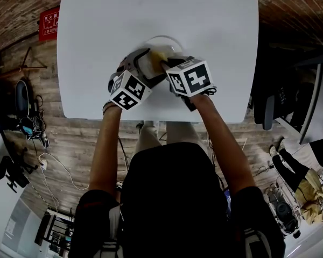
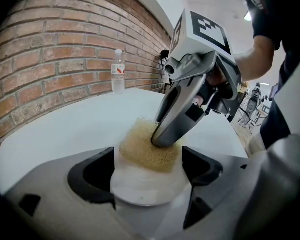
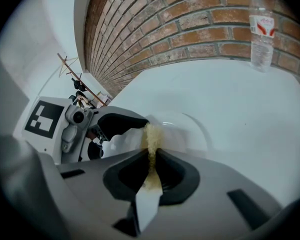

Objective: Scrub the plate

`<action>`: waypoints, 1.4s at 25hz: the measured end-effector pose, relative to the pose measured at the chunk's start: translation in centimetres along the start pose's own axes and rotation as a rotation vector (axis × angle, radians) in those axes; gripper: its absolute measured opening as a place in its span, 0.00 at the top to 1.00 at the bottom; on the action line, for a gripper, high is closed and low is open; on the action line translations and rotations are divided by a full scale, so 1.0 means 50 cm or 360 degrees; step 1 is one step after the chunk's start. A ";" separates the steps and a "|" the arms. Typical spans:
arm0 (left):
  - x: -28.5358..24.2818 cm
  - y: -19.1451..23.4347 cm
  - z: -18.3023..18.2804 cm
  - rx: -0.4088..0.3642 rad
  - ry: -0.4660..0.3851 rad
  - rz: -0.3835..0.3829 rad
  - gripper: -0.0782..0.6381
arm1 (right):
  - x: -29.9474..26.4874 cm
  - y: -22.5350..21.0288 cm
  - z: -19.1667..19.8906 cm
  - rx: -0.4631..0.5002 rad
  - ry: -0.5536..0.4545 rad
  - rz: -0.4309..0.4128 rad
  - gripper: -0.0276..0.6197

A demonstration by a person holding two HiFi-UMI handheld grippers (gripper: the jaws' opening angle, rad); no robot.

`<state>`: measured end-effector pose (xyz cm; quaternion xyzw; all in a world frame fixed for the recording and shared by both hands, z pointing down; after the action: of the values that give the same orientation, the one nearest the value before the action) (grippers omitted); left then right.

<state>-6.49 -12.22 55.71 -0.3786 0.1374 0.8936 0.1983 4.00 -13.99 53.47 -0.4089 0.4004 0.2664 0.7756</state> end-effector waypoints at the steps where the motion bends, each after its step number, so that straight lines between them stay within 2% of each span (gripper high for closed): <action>1: 0.000 0.000 0.001 0.0000 0.0000 -0.0001 0.33 | 0.001 -0.002 0.000 -0.0004 -0.0002 0.0002 0.89; 26: 0.002 0.003 -0.001 -0.0001 -0.0001 0.0005 0.33 | 0.066 -0.094 0.023 -0.0170 -0.0077 0.0108 0.89; 35: 0.003 0.003 -0.001 0.0001 0.0004 0.0006 0.33 | 0.070 -0.094 0.026 -0.0176 -0.0085 0.0126 0.89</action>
<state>-6.61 -12.32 55.57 -0.3794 0.1387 0.8934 0.1966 9.89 -15.06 52.95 -0.4275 0.3800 0.3295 0.7512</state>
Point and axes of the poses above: the fingertips, and each gripper's own axes: x backward along the fingers, y to its left, z out of its underside, the point moved 8 cm from there along x, backward along the fingers, and after that the axes turned 5 degrees about y, right-handed, at the moved point
